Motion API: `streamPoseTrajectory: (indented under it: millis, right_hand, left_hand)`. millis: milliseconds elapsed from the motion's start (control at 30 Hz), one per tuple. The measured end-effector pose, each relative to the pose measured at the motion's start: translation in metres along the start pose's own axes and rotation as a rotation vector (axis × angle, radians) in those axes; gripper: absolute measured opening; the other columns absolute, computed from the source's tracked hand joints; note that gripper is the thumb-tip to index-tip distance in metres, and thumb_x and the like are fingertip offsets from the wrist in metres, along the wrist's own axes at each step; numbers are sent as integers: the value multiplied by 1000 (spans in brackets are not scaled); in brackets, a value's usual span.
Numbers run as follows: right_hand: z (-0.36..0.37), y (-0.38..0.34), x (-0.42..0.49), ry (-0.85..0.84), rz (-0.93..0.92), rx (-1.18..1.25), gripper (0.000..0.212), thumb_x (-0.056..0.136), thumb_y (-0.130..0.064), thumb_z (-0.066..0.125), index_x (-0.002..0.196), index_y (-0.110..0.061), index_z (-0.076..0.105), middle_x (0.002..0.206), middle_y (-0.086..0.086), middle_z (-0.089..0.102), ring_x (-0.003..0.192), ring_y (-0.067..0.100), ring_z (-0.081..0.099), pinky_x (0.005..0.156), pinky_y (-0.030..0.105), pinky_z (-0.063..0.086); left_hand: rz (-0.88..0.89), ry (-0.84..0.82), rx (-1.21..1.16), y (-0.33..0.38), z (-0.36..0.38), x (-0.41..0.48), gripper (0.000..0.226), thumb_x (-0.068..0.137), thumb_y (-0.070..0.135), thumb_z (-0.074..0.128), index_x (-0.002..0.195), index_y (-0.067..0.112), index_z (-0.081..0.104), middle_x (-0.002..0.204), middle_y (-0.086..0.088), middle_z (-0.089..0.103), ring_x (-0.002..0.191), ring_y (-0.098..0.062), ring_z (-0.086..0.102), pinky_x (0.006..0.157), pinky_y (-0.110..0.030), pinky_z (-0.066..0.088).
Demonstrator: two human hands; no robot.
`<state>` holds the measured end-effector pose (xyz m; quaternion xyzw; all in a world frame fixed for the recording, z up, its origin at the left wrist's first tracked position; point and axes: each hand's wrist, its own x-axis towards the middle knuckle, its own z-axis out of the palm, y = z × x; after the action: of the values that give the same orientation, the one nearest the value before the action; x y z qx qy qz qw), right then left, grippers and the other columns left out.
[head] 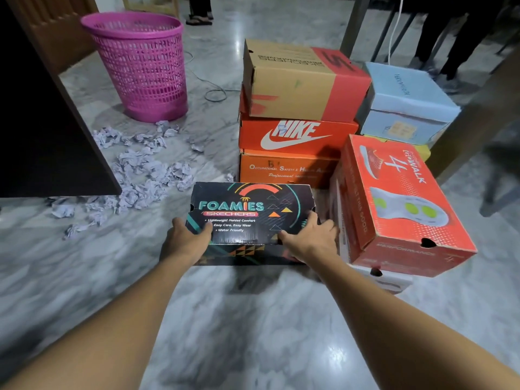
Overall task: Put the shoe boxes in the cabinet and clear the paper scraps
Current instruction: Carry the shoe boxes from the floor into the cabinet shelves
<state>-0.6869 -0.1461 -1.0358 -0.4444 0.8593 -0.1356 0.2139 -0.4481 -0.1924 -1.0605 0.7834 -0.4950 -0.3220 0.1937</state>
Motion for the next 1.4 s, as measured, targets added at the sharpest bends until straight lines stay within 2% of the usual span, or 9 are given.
streamPoseTrajectory:
  millis: [233, 433, 633, 800, 1000, 1100, 1200, 1267, 1400]
  right_hand:
    - [27, 32, -20, 34, -5, 458, 63, 79, -54, 62, 131, -21, 48, 117, 10, 66, 109, 30, 62, 95, 42, 49]
    - [43, 35, -24, -94, -11, 738, 45, 75, -49, 68, 111, -22, 65, 103, -2, 73, 98, 20, 69, 96, 46, 52]
    - [36, 9, -34, -166, -178, 757, 30, 86, -33, 72, 111, -20, 63, 104, 0, 72, 95, 17, 69, 93, 43, 54]
    - [36, -45, -52, -158, -329, 731, 66, 65, -64, 70, 117, -25, 58, 106, -3, 71, 96, 14, 68, 91, 39, 55]
    - [35, -136, -101, -215, -533, 768, 46, 81, -47, 74, 114, -24, 53, 94, -9, 67, 79, -3, 62, 67, 16, 45]
    - [38, -182, -126, -304, -617, 792, 55, 77, -52, 75, 117, -22, 53, 98, -2, 73, 84, 10, 70, 76, 29, 54]
    - [27, -237, -153, -354, -679, 829, 49, 84, -43, 73, 120, -17, 52, 96, 2, 72, 76, 11, 67, 63, 25, 50]
    - [17, -276, -169, -365, -708, 844, 41, 89, -39, 69, 120, -19, 51, 94, 0, 68, 74, 10, 64, 63, 26, 46]
    - [9, -348, -197, -415, -750, 796, 47, 88, -48, 64, 121, -18, 48, 108, 9, 67, 89, 23, 67, 85, 42, 55]
  left_hand:
    - [-48, 2, -113, -64, -23, -10, 62, 76, 76, 56, 109, 24, 50, 106, -1, 65, 94, -28, 62, 81, -37, 51]
    - [-110, -13, -375, -72, -21, -25, 41, 79, 60, 67, 98, 25, 59, 103, 2, 66, 95, -24, 64, 91, -40, 53]
    - [-128, 100, -454, -90, -56, -44, 50, 61, 74, 66, 86, 31, 61, 94, 11, 67, 94, -22, 67, 86, -47, 57]
    - [-110, 315, -431, -102, -111, -69, 45, 77, 64, 65, 102, 27, 66, 101, 5, 68, 92, -21, 64, 77, -32, 49]
    - [-159, 483, -483, -131, -210, -90, 49, 70, 72, 63, 90, 27, 63, 96, 7, 70, 90, -20, 67, 88, -39, 55]
    - [-188, 561, -498, -142, -262, -98, 51, 79, 62, 65, 111, 23, 62, 118, 0, 64, 106, -23, 61, 95, -34, 48]
    - [-210, 616, -562, -140, -316, -106, 68, 84, 56, 65, 136, 15, 51, 134, -7, 54, 119, -28, 55, 100, -43, 49]
    - [-194, 662, -607, -136, -352, -111, 67, 84, 54, 66, 135, 14, 50, 133, -5, 54, 117, -28, 56, 100, -45, 49]
    - [-150, 772, -690, -148, -401, -128, 47, 84, 42, 72, 118, 11, 61, 122, -4, 64, 106, -25, 64, 93, -37, 53]
